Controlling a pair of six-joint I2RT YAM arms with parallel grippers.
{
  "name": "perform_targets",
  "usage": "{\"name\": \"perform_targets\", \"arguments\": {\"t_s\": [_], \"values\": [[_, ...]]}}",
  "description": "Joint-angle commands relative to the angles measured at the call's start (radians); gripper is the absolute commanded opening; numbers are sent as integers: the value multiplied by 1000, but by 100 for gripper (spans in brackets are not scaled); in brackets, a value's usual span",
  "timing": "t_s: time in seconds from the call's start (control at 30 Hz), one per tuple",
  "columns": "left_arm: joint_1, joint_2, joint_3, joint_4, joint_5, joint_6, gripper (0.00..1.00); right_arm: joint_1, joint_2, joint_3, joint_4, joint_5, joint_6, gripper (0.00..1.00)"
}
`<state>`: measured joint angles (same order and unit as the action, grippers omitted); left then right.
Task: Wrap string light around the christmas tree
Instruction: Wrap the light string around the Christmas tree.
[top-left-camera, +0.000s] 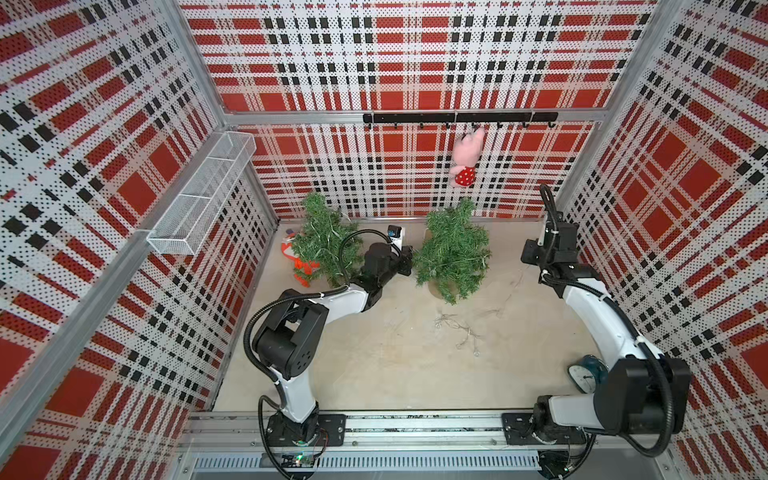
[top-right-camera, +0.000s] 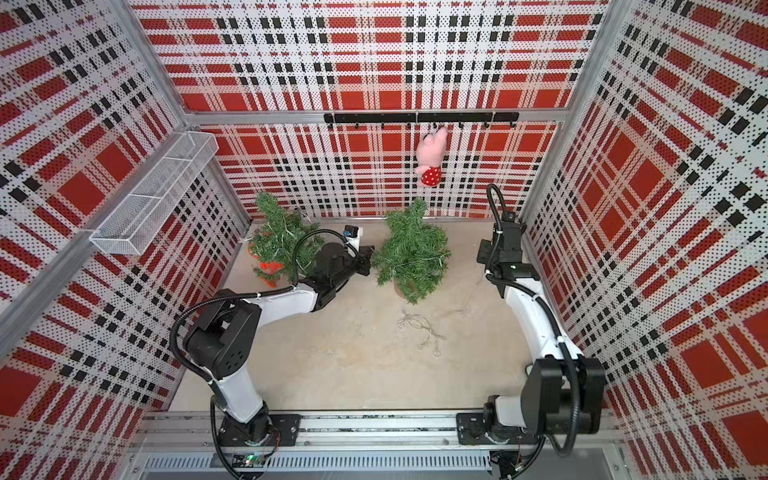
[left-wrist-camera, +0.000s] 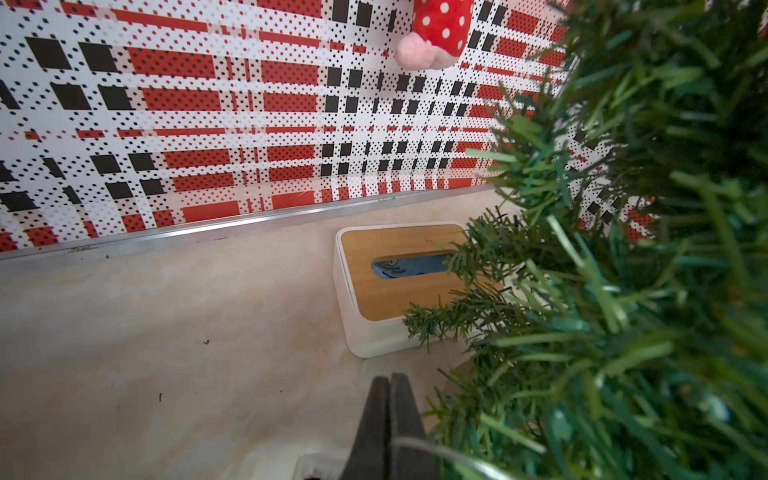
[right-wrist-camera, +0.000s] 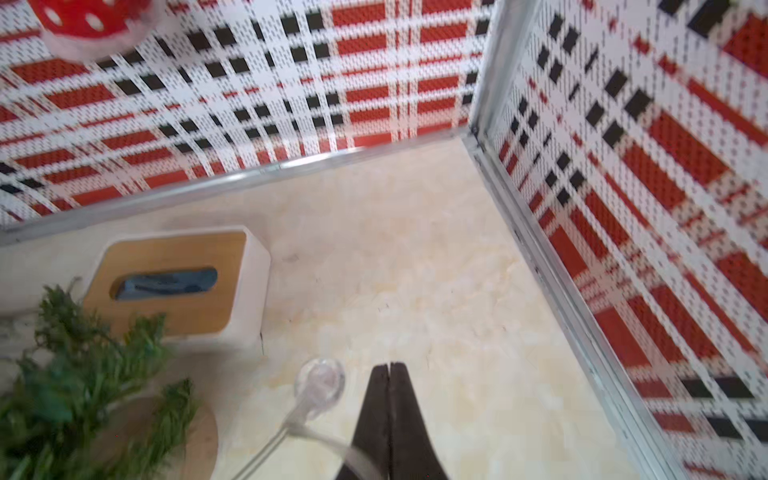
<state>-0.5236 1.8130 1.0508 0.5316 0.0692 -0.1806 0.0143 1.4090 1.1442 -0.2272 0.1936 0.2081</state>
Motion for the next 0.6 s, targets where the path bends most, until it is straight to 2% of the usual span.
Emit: {"name": "perform_targets", "arguments": {"t_s": [0.0, 0.07, 0.13, 0.27, 0.37, 0.43, 0.57], "values": [[-6, 22, 32, 27, 29, 17, 0, 26, 73, 48, 282, 2, -127, 0], [-6, 30, 36, 28, 33, 17, 0, 45, 137, 91, 333, 43, -206, 0], [-6, 41, 43, 28, 38, 15, 0, 47, 181, 125, 398, 34, -226, 0], [-8, 56, 52, 26, 49, 9, 0, 56, 248, 149, 577, -89, -222, 0], [-6, 62, 52, 25, 52, 4, 0, 73, 308, 195, 643, -162, -217, 0], [-5, 64, 55, 22, 57, -2, 4, 87, 350, 234, 647, -220, -206, 0], [4, 69, 60, 21, 78, -21, 17, 105, 398, 248, 694, -349, -171, 0]]}}
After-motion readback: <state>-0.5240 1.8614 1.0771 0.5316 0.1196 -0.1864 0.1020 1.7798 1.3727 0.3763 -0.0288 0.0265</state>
